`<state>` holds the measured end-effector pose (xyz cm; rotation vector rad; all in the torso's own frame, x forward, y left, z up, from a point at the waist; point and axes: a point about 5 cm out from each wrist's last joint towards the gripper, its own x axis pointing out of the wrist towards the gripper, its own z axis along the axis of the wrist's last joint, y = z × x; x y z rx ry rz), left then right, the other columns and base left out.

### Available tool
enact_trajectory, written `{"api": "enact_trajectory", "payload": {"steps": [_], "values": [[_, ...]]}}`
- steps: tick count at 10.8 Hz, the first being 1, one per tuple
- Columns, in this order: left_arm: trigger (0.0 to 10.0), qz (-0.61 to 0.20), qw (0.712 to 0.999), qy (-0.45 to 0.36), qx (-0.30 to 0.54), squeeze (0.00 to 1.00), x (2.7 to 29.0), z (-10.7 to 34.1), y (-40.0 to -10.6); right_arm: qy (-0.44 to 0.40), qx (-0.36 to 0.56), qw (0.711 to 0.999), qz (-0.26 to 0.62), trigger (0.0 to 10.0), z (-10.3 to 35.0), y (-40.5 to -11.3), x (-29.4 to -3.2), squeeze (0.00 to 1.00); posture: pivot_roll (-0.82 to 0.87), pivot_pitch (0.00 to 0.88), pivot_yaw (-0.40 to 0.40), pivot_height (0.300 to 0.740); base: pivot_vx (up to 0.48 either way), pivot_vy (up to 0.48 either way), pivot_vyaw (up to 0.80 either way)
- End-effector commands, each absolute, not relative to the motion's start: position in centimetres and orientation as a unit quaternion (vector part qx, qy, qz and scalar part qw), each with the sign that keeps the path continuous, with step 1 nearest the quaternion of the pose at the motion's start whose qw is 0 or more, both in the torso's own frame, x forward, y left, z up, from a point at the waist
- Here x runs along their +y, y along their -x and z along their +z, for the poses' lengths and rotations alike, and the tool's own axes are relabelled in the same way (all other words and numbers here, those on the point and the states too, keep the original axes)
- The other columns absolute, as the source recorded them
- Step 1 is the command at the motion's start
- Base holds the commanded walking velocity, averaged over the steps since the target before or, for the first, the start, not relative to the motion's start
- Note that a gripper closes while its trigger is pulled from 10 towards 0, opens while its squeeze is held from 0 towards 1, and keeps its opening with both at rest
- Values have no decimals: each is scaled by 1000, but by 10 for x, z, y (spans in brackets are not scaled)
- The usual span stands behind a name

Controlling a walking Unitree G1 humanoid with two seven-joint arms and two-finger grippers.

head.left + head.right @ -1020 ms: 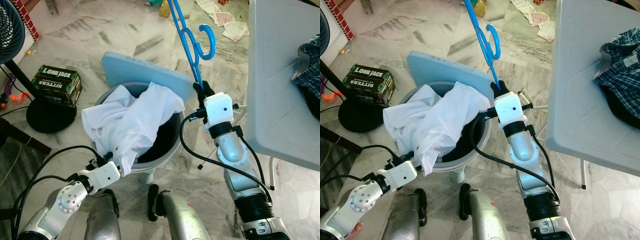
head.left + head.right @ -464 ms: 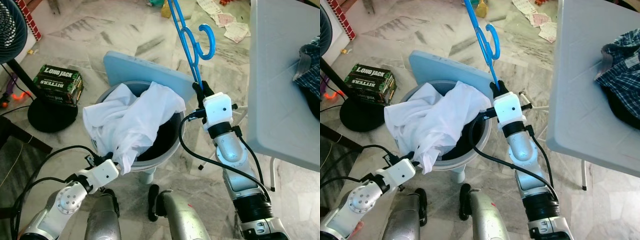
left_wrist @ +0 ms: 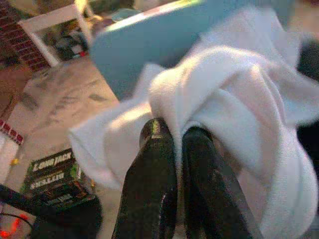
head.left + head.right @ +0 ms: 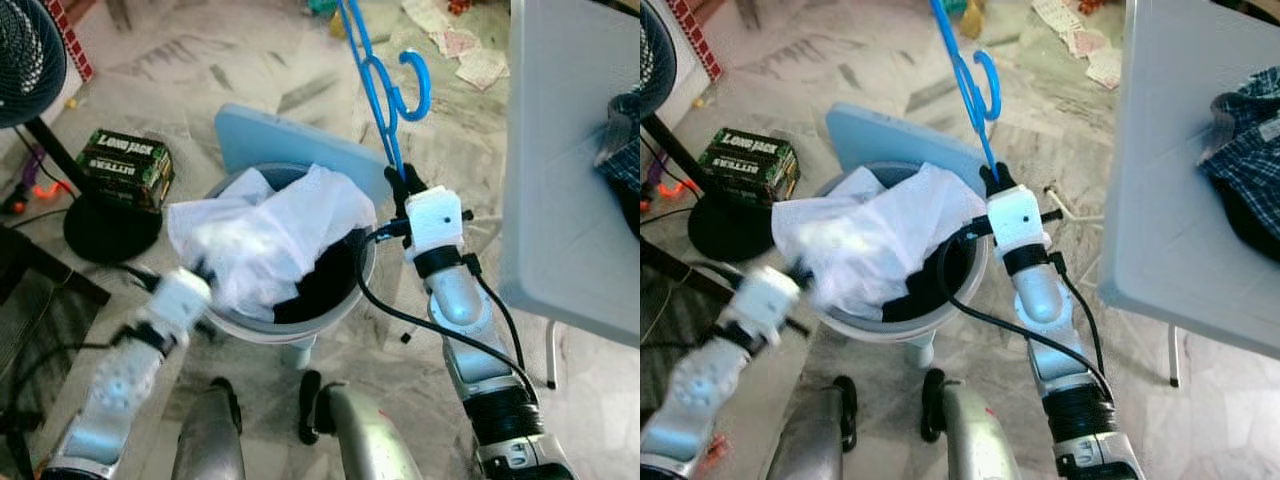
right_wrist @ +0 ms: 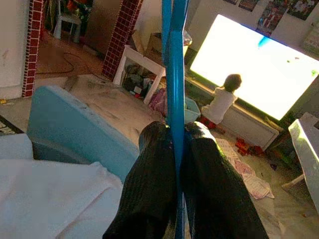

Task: Hang hanger

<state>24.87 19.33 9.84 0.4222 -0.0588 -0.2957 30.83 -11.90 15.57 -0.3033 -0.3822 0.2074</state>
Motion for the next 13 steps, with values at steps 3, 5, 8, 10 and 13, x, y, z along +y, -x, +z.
{"api": "enact_trajectory", "payload": {"steps": [3, 5, 8, 10, 13], "values": [[0, -80, 982, -141, -94, 0, 189, 146, -263, 145, -186, 968, 83, 10000, 152, -314, -123, 0, 153, 184, -100, 740, 0, 0, 0], [0, -36, 983, -140, -109, 0, 188, 167, -267, 144, -211, 964, 69, 10000, 166, -323, -125, 0, 167, 206, -82, 740, 0, 0, 0], [10000, -3, 985, -110, -130, 0, 184, 176, -264, 87, -220, 972, -9, 10000, 183, -330, -151, 0, 164, 173, -89, 740, 0, 0, 0], [10000, -9, 985, -106, -134, 0, 182, 184, -272, 85, -246, 965, -33, 10000, 203, -338, -159, 0, 154, 151, -83, 740, 0, 0, 0], [10000, -14, 985, -104, -136, 0, 175, 182, -274, 85, -234, 968, -34, 10000, 196, -338, -161, 0, 148, 132, -92, 740, 0, 0, -533]]}}
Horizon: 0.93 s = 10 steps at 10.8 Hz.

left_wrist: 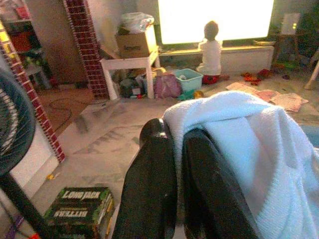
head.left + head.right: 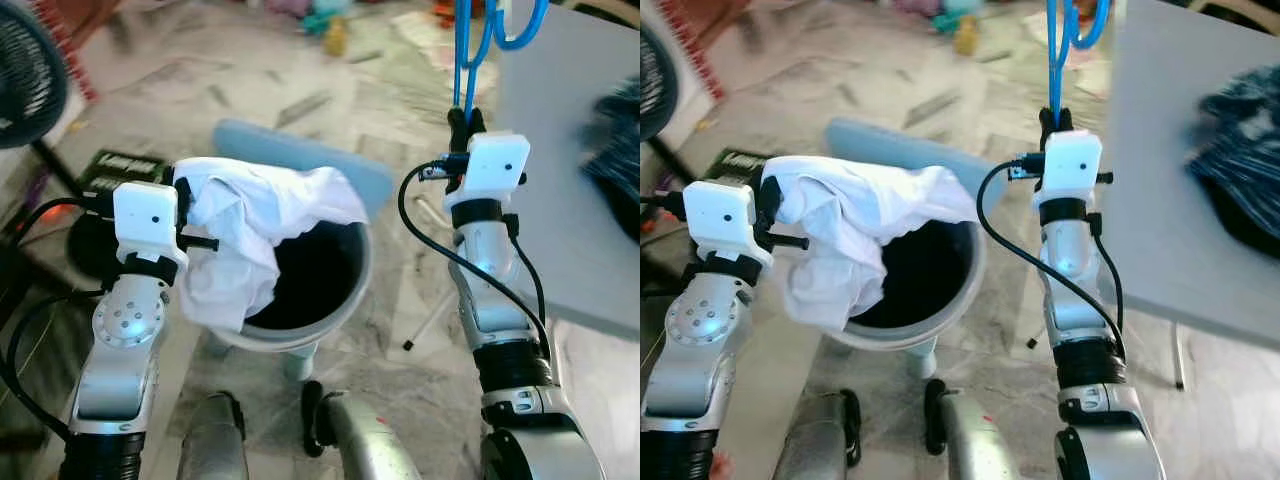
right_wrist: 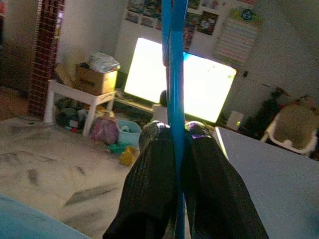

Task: Hang hanger

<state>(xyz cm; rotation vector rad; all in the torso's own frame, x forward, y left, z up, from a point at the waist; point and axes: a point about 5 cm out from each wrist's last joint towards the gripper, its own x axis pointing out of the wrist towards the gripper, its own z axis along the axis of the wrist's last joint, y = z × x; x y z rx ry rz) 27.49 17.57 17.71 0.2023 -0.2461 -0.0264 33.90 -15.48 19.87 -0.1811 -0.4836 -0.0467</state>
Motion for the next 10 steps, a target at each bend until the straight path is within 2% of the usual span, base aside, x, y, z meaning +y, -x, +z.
{"api": "enact_trajectory", "payload": {"steps": [1, 10], "values": [[10000, -9, 985, -103, -136, 0, 173, 181, -275, 85, -238, 967, -33, 10000, 198, -339, -160, 0, 148, 130, -92, 740, 0, 0, -800], [10000, -5, 985, -116, -131, 0, 173, 179, -276, 86, -239, 967, -31, 10000, 198, -340, -160, 0, 147, 130, -93, 740, 0, 0, -622]]}}
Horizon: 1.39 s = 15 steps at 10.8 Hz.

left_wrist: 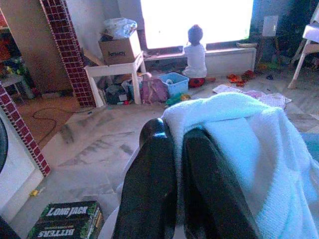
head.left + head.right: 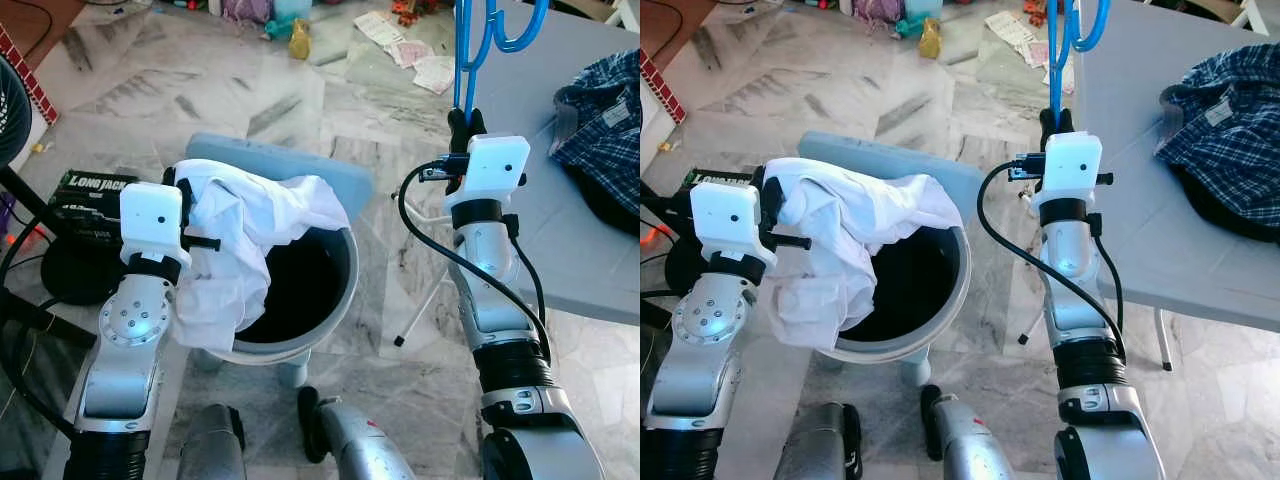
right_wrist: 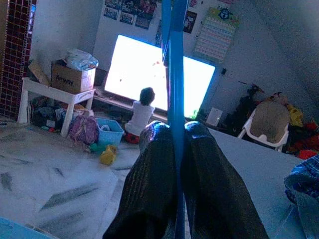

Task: Hang hanger

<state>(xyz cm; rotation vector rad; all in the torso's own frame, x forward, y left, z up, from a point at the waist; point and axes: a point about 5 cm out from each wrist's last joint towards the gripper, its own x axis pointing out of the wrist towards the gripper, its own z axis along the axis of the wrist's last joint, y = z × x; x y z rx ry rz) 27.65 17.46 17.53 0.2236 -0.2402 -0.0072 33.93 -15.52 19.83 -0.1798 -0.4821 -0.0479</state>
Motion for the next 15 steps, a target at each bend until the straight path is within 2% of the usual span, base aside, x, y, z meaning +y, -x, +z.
{"api": "enact_trajectory", "payload": {"steps": [1, 4, 6, 11, 15], "values": [[10000, -5, 985, -116, -131, 0, 173, 179, -276, 86, -239, 967, -31, 10000, 198, -340, -160, 0, 147, 130, -93, 740, 0, 0, -606], [10000, -5, 985, -116, -131, 0, 173, 179, -276, 86, -239, 967, -31, 10000, 198, -340, -160, 0, 147, 130, -93, 740, 0, 0, -606], [10000, -48, 983, -110, -141, 0, 162, 180, -276, 118, -248, 961, -23, 10000, 196, -338, -156, 0, 143, 136, -88, 740, 0, 0, -241], [10000, -60, 981, -112, -145, 0, 160, 181, -277, 130, -262, 955, -42, 10000, 204, -342, -161, 0, 145, 133, -86, 740, 0, 0, -446], [10000, -67, 980, -114, -147, 0, 159, 182, -276, 136, -266, 953, -51, 10000, 205, -343, -163, 0, 149, 132, -86, 740, 0, -293, -436]]}}
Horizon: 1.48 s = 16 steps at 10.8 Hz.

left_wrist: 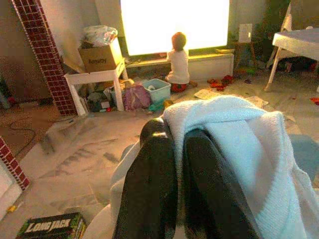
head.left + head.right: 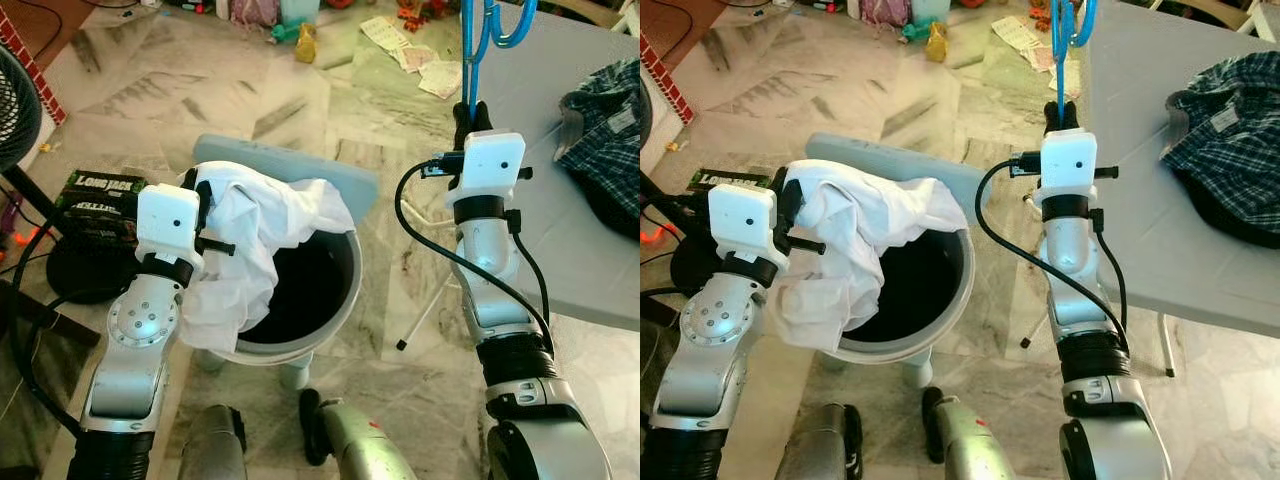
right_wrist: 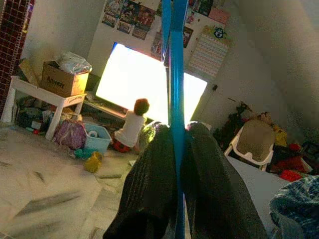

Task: Hang hanger

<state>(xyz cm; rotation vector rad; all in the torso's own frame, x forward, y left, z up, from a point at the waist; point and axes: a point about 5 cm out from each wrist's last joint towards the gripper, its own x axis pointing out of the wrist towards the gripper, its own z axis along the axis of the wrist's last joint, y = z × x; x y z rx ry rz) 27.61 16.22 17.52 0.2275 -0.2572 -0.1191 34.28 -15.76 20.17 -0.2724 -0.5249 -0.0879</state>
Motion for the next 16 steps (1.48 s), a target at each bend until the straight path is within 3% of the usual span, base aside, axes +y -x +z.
{"api": "enact_trajectory", "payload": {"steps": [1, 10, 16], "values": [[10000, -68, 980, -114, -149, 0, 159, 182, -276, 137, -266, 953, -51, 10000, 205, -344, -162, 0, 150, 130, -83, 740, 0, -330, -431], [10000, -87, 972, -155, -156, 0, 166, 185, -280, 144, -269, 951, -55, 10000, 206, -347, -163, 0, 151, 120, -86, 740, 0, -324, -522], [10000, -90, 956, -180, -215, 0, 165, 222, -288, 146, -267, 951, -53, 10000, 202, -346, -163, 0, 150, 122, -85, 740, 0, -301, -667]]}}
